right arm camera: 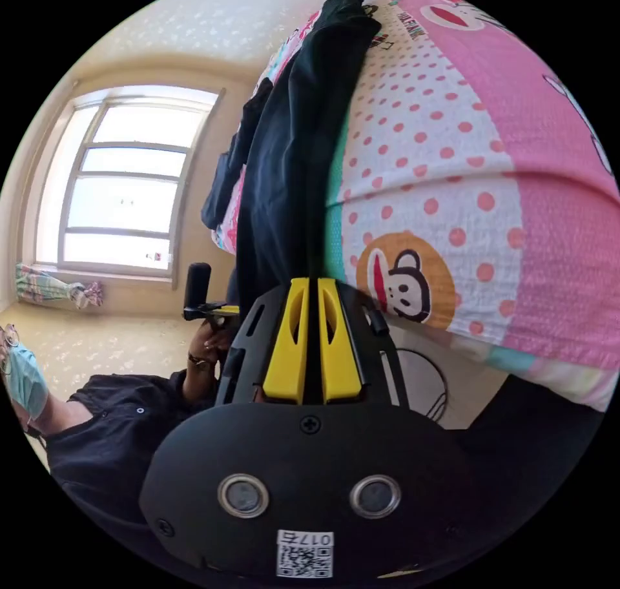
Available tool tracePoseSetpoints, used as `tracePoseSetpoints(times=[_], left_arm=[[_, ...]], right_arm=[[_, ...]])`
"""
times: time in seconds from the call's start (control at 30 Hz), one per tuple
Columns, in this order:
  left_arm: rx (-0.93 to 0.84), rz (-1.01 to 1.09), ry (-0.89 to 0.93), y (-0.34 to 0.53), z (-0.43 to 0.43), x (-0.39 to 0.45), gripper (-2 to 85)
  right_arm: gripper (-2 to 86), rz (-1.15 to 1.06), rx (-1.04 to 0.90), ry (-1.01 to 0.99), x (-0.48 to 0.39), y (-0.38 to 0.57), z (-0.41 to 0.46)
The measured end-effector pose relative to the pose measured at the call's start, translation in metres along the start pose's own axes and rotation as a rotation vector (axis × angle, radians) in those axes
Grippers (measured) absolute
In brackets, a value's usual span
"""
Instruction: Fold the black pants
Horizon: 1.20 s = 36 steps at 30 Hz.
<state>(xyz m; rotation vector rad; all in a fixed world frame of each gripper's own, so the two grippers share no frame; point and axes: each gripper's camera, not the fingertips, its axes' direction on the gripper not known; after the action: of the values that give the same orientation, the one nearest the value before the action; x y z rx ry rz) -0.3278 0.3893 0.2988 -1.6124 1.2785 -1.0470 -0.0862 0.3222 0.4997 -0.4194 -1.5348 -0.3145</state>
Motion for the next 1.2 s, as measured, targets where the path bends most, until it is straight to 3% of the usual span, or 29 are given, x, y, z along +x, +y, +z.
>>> tracePoseSetpoints(times=[0.17,0.3,0.4,0.53,0.6,0.7,0.73,0.83,0.97,1.1,1.2], left_arm=[[0.13,0.021,-0.043,0.012,-0.038,-0.003,8.4],[0.31,0.087,0.082,0.011,-0.073,-0.006,10.6],[0.427,0.129,-0.08,0.004,-0.079,0.007,10.6],[0.331,0.174,-0.172,-0.026,-0.044,0.012,9.9],[0.279,0.191,-0.129,-0.03,-0.028,0.015,5.5],[0.31,0.244,-0.263,-0.008,-0.032,0.043,4.8],[0.317,0.285,-0.229,0.002,-0.036,0.053,4.4],[0.32,0.294,-0.135,0.013,-0.032,0.052,3.9],[0.175,0.143,-0.187,-0.008,0.004,0.007,4.8],[0.302,0.153,0.026,0.002,-0.023,-0.022,7.5],[0.379,0.204,0.023,-0.003,-0.039,-0.022,9.2]], right_arm=[[9.0,-0.108,0.248,0.083,-0.027,0.027,-0.037],[10.3,-0.192,0.303,-0.006,-0.038,0.02,-0.042],[10.1,-0.193,0.271,0.013,-0.033,0.005,-0.023],[8.4,-0.095,0.288,-0.081,-0.012,0.0,-0.01],[5.4,-0.102,0.258,-0.097,-0.015,0.0,-0.012],[3.7,-0.159,0.192,-0.113,-0.033,-0.004,-0.023],[3.3,-0.206,0.184,-0.12,-0.045,-0.002,-0.03],[3.0,-0.241,0.227,-0.055,-0.059,0.007,-0.048],[3.7,-0.03,0.047,0.072,-0.018,-0.006,-0.008],[5.9,-0.016,0.143,-0.041,-0.013,-0.003,-0.016],[7.3,-0.033,0.171,-0.004,-0.019,-0.014,-0.029]])
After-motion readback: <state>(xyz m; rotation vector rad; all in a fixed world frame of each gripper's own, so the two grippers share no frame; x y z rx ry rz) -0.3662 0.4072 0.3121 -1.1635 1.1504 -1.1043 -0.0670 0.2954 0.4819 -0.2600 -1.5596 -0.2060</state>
